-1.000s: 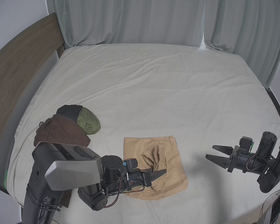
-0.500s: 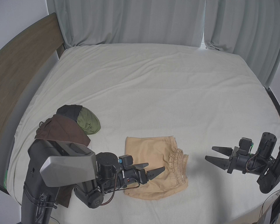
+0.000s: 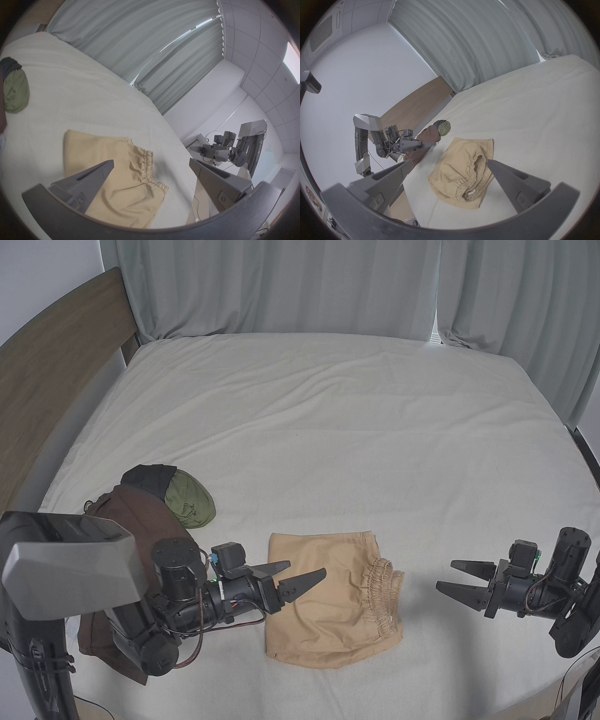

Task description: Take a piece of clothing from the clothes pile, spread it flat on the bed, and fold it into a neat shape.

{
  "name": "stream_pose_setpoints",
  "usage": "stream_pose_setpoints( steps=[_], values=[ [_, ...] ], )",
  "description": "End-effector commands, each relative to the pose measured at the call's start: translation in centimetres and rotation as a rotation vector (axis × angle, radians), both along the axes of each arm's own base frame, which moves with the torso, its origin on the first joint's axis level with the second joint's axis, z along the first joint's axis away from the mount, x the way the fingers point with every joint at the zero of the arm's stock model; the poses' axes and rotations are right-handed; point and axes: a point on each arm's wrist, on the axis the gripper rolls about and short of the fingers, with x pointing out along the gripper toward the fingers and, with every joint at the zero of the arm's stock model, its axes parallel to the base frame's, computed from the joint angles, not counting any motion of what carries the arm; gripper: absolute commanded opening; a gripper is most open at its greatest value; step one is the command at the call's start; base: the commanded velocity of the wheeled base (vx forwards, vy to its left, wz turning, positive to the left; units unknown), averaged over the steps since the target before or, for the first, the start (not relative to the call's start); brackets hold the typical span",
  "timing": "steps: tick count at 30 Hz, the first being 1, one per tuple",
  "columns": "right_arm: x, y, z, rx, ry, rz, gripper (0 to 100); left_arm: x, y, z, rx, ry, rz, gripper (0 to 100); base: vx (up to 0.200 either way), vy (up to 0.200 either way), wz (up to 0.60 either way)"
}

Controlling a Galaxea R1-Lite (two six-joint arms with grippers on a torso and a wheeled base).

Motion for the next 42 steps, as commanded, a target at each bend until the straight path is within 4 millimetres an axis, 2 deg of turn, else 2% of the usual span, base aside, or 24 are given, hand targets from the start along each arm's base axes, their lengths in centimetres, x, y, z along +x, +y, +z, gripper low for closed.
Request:
stream_pose_setpoints(
  steps=[1, 9, 14, 20, 24, 27, 33, 42],
  values=[
    [-0.2, 0.2, -0.2, -0.002, 0.010, 0.011, 100, -0.7, 1.8, 2.3, -0.019, -0.037, 0.022, 100, 0.000, 0.000, 0.00],
    [-0.4, 0.4, -0.3, -0.004, 0.017, 0.018, 100, -2.3, 4.3, 3.6, 0.019, -0.084, 0.031, 100, 0.000, 0.000, 0.00],
    [-0.4, 0.5, -0.3, -0.004, 0.020, 0.021, 100, -2.9, 5.8, 3.7, 0.047, -0.104, 0.015, 100, 0.000, 0.000, 0.00],
    [-0.5, 0.6, -0.4, -0.005, 0.023, 0.025, 100, -2.6, 7.5, 3.7, 0.101, -0.165, 0.059, 100, 0.000, 0.000, 0.00],
    [-0.7, 0.9, -0.5, -0.007, 0.031, 0.041, 100, -2.4, 9.8, 3.5, 0.163, -0.225, 0.062, 100, 0.000, 0.000, 0.00],
    [-1.2, 1.2, -1.1, -0.014, 0.067, 0.061, 100, -2.6, 10.5, 3.4, 0.186, -0.245, 0.052, 100, 0.000, 0.000, 0.00],
    [-1.0, 1.8, -2.1, -0.031, 0.103, 0.087, 100, -3.0, 11.5, 3.3, 0.195, -0.242, 0.057, 100, 0.000, 0.000, 0.00],
    [-0.9, 2.9, -3.5, -0.047, 0.157, 0.129, 100, -2.8, 14.3, 2.9, 0.327, -0.377, 0.079, 100, 0.000, 0.000, 0.00]
  ],
)
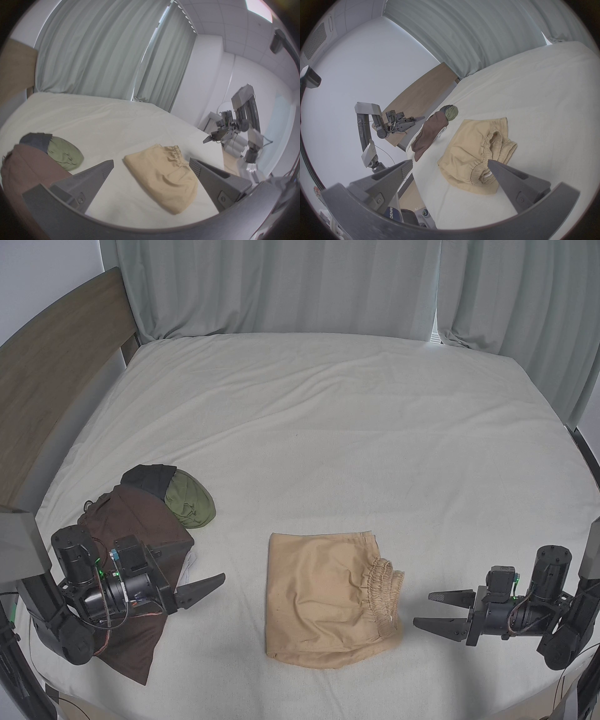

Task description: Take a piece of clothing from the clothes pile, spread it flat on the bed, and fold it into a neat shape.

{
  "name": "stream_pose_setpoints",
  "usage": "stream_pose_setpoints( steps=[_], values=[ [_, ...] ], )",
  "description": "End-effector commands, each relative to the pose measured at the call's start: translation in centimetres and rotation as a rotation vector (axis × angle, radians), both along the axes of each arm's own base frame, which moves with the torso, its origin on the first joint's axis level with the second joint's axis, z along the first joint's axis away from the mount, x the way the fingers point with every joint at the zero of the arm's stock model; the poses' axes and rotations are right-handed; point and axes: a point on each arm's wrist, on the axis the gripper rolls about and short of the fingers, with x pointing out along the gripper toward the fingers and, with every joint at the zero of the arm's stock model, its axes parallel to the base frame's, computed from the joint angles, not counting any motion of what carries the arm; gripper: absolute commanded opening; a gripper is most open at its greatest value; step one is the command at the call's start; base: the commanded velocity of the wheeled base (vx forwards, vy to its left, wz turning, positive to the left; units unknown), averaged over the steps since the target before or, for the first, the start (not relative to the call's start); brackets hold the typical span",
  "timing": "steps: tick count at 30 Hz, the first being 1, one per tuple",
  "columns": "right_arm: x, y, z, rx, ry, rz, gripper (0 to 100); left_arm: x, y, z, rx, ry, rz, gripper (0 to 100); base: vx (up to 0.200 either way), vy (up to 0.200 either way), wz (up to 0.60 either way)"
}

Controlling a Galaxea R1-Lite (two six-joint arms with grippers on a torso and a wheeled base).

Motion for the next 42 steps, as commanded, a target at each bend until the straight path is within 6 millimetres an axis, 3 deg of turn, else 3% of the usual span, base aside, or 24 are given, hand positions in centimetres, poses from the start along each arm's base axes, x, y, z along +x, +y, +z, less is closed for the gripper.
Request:
stream_pose_setpoints(
  steps=[1, 11, 42],
  values=[
    [0.1, 0.5, -1.0, -0.012, 0.044, 0.022, 100, -0.1, 1.4, -0.3, 0.028, -0.012, 0.019, 100, 0.000, 0.000, 0.00],
    [0.6, 0.6, -3.6, -0.051, 0.143, -0.006, 100, -0.9, 3.3, -0.5, 0.057, -0.049, -0.038, 100, 0.000, 0.000, 0.00],
    [4.9, 1.6, -11.0, -0.117, 0.270, -0.074, 100, -2.4, 2.5, -0.4, 0.056, -0.033, -0.082, 100, 0.000, 0.000, 0.00]
  ],
)
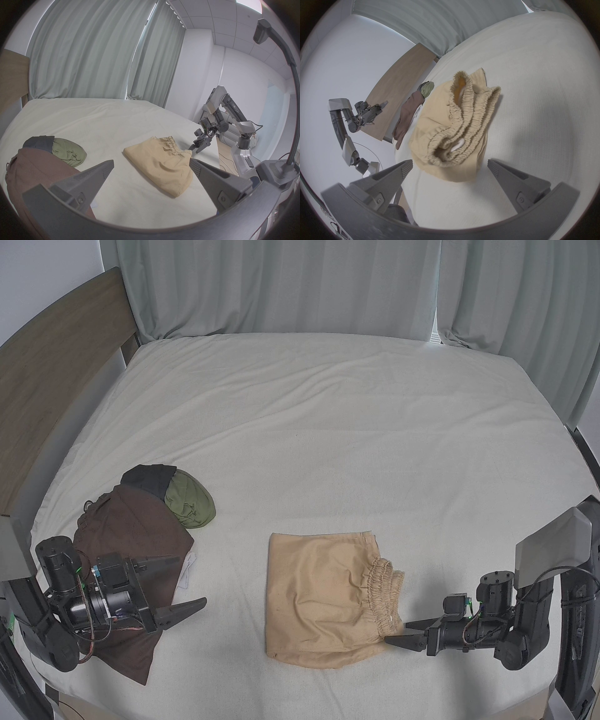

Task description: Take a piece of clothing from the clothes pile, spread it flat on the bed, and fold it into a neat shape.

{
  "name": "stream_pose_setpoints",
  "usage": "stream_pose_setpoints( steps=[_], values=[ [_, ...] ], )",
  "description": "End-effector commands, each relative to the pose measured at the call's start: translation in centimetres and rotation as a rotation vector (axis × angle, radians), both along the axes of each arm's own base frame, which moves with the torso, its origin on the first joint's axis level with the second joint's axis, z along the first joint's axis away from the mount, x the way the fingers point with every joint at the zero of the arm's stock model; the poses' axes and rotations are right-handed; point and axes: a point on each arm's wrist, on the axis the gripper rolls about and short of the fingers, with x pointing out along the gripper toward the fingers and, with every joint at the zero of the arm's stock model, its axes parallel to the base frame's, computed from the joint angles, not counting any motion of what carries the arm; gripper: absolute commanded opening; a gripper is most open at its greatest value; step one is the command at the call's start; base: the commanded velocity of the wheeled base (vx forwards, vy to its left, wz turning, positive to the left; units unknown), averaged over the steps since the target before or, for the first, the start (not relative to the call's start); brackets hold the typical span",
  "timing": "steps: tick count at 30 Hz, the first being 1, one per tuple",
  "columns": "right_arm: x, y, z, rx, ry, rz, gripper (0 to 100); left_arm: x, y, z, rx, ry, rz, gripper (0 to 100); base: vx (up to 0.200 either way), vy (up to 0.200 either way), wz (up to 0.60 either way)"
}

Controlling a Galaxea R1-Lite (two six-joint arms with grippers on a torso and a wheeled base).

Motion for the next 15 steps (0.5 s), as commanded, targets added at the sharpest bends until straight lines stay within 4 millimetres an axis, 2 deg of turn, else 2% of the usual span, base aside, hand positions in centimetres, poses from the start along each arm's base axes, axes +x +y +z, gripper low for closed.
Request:
stream_pose_setpoints(
  steps=[1, 11, 15],
  values=[
    [0.9, 0.4, -2.0, -0.020, 0.024, -0.014, 100, -0.2, -0.2, 0.2, 0.000, -0.008, -0.008, 100, 0.000, 0.000, 0.00],
    [1.4, 3.1, -1.4, 0.041, 0.032, 0.027, 100, -0.3, -0.4, 0.1, 0.000, 0.001, -0.017, 100, 0.000, 0.000, 0.00],
    [1.7, 3.5, -1.2, 0.058, 0.032, 0.023, 100, -0.6, -0.4, 0.0, 0.000, 0.012, -0.017, 100, 0.000, 0.000, 0.00]
  ],
)
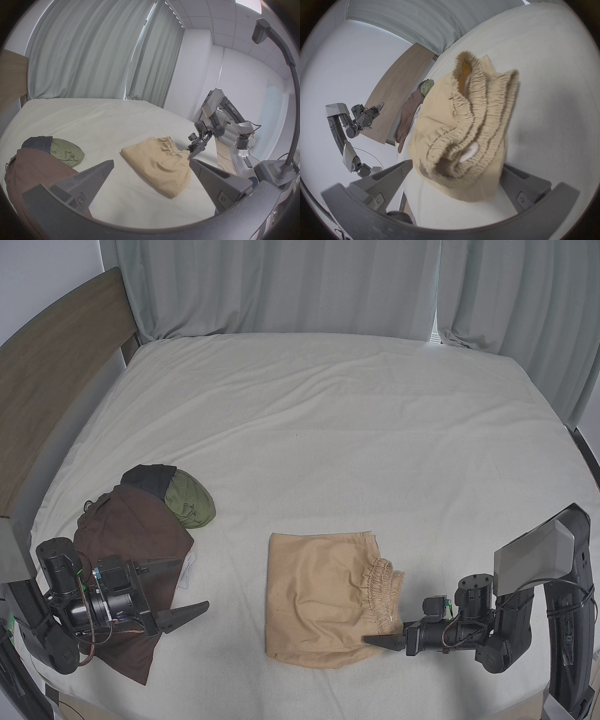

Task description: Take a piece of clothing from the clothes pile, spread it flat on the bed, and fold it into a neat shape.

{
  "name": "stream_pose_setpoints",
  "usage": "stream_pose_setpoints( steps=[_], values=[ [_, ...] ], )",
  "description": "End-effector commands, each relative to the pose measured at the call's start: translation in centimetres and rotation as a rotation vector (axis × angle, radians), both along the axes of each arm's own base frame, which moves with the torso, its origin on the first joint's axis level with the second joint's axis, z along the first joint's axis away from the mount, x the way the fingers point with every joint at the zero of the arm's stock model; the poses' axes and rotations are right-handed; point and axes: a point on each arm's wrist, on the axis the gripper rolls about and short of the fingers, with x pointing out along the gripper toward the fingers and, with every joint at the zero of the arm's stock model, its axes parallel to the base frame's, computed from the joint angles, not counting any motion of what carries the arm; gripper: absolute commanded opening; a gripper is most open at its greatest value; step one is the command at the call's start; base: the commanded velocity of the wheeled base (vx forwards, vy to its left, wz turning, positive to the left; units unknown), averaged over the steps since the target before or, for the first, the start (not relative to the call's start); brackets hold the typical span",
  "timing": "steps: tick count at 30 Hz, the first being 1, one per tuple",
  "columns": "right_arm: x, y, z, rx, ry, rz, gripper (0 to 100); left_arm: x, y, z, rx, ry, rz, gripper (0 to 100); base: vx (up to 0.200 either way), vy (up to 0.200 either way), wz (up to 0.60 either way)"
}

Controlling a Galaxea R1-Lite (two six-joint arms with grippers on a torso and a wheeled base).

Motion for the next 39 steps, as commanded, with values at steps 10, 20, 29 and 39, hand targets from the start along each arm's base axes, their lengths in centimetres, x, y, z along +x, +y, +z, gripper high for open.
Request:
stream_pose_setpoints(
  steps=[10, 20, 29, 39],
  values=[
    [1.2, 2.2, 0.6, 0.038, -0.021, -0.039, 100, -0.3, -0.1, -0.1, 0.000, 0.011, -0.005, 100, 0.000, 0.000, 0.00],
    [0.7, 2.3, 0.2, 0.030, 0.006, -0.034, 0, -0.2, -0.1, -0.3, 0.001, 0.016, -0.006, 100, 0.000, 0.000, 0.00],
    [0.6, 2.3, 0.2, 0.029, 0.009, -0.033, 0, -0.2, -0.2, -0.4, 0.001, 0.021, -0.007, 100, 0.000, 0.000, 0.00],
    [0.6, 2.2, 0.3, 0.029, 0.007, -0.034, 0, -0.2, -0.2, -0.3, 0.001, 0.019, -0.007, 100, 0.000, 0.000, 0.00]
  ],
)
